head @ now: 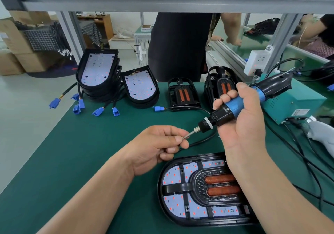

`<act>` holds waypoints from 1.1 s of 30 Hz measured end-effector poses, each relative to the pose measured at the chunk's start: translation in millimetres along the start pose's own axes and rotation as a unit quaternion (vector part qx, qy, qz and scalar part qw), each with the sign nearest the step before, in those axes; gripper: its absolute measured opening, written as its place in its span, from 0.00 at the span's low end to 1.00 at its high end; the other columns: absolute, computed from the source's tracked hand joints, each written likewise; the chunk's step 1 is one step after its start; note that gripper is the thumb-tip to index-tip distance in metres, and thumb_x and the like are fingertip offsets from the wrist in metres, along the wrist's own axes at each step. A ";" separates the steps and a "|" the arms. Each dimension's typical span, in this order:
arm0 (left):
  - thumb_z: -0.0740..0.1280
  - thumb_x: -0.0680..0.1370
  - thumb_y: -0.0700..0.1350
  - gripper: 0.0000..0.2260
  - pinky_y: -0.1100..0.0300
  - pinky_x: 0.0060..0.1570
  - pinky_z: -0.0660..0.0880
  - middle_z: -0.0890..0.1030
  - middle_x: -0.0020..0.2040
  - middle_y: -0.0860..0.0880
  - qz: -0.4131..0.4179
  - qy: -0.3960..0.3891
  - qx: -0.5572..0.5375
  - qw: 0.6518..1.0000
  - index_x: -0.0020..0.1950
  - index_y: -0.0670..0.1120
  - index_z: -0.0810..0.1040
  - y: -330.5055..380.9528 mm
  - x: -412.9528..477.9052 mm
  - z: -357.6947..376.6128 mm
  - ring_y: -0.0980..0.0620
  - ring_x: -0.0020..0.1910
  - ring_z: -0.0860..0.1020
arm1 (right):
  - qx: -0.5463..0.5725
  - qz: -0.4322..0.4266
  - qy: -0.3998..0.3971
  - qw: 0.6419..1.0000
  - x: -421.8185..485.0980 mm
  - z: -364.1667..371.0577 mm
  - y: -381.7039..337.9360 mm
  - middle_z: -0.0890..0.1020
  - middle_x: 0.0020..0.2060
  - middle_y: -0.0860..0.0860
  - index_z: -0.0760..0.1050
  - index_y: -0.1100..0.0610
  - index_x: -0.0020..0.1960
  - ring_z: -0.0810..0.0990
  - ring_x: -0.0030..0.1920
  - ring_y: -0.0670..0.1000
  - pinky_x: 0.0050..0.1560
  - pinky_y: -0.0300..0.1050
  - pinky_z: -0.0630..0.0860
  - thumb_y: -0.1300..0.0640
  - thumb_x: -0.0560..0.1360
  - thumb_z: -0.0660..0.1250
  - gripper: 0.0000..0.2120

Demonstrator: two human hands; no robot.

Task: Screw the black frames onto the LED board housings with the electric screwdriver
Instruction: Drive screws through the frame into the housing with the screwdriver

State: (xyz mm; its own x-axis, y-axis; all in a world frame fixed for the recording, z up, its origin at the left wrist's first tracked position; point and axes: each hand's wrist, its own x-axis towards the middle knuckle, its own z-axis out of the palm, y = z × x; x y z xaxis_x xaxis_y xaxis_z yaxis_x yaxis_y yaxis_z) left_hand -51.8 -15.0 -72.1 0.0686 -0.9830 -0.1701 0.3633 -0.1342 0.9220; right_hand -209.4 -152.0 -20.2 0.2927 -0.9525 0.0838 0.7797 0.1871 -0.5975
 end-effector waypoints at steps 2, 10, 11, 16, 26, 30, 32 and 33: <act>0.69 0.78 0.35 0.09 0.68 0.27 0.66 0.83 0.45 0.41 0.002 0.003 0.005 1.000 0.58 0.37 0.82 -0.3 0.4 -0.3 0.56 0.32 0.67 | -0.001 0.000 -0.001 1.000 0.0 0.3 0.6 0.76 0.38 0.50 0.73 0.57 0.51 0.76 0.36 0.49 0.42 0.45 0.79 0.61 0.81 0.69 0.04; 0.70 0.77 0.36 0.11 0.68 0.28 0.66 0.83 0.44 0.41 0.019 -0.006 0.018 1.000 0.59 0.38 0.82 -2.7 1.5 -1.9 0.56 0.32 0.67 | -0.002 0.000 0.016 1.000 1.1 -1.3 0.1 0.76 0.38 0.50 0.74 0.58 0.51 0.77 0.35 0.49 0.41 0.45 0.79 0.61 0.81 0.70 0.05; 0.70 0.77 0.36 0.11 0.68 0.28 0.66 0.83 0.44 0.41 0.020 -0.006 0.019 1.000 0.59 0.38 0.82 -2.9 1.7 -2.0 0.56 0.32 0.67 | -0.005 0.000 0.017 1.000 1.1 -1.8 0.1 0.76 0.38 0.51 0.74 0.58 0.51 0.77 0.35 0.49 0.41 0.45 0.79 0.61 0.81 0.70 0.05; 0.71 0.77 0.36 0.12 0.68 0.29 0.67 0.84 0.45 0.40 0.026 0.006 0.051 0.998 0.60 0.36 0.81 -3.2 2.2 -3.1 0.56 0.31 0.68 | -0.033 -0.003 0.015 0.999 0.6 -1.9 0.6 0.77 0.38 0.51 0.73 0.57 0.55 0.77 0.36 0.49 0.43 0.46 0.80 0.59 0.82 0.71 0.07; 0.71 0.78 0.40 0.13 0.66 0.30 0.66 0.86 0.46 0.40 0.077 0.048 0.133 0.987 0.62 0.44 0.83 -5.0 2.6 -8.7 0.57 0.30 0.68 | -0.087 0.014 0.021 0.996 -1.0 -5.2 1.6 0.78 0.42 0.51 0.75 0.56 0.56 0.80 0.42 0.49 0.49 0.46 0.79 0.57 0.83 0.71 0.06; 0.71 0.78 0.40 0.11 0.66 0.31 0.67 0.86 0.47 0.41 0.072 0.037 0.139 0.987 0.60 0.47 0.84 -8.0 3.4 -7.3 0.57 0.30 0.68 | -0.099 0.032 0.015 0.994 -0.1 -7.8 -0.2 0.78 0.42 0.51 0.74 0.56 0.55 0.79 0.42 0.50 0.51 0.50 0.80 0.57 0.83 0.70 0.06; 0.71 0.78 0.40 0.11 0.66 0.31 0.67 0.86 0.47 0.41 0.064 0.033 0.119 0.990 0.59 0.48 0.86 -7.9 4.4 -5.8 0.56 0.31 0.68 | -0.092 0.037 0.023 0.995 -0.2 -8.4 -1.5 0.78 0.42 0.51 0.74 0.56 0.54 0.79 0.40 0.50 0.52 0.50 0.81 0.57 0.83 0.70 0.05; 0.71 0.78 0.40 0.10 0.66 0.31 0.67 0.86 0.47 0.41 0.060 0.031 0.111 0.992 0.59 0.48 0.86 -7.2 4.5 -5.3 0.56 0.31 0.67 | -0.084 0.041 0.029 0.995 -0.3 -8.9 -2.1 0.78 0.41 0.51 0.75 0.57 0.54 0.79 0.40 0.50 0.52 0.50 0.81 0.57 0.83 0.71 0.06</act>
State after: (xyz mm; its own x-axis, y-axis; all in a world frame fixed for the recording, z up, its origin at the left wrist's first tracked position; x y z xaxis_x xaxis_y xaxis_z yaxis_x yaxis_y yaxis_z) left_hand -49.2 -17.8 -81.4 0.1590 -0.9848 -0.0693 0.1358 -0.0477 0.9896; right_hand -216.0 -154.2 -26.0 0.3153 -0.9489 -0.0146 0.6495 0.2270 -0.7257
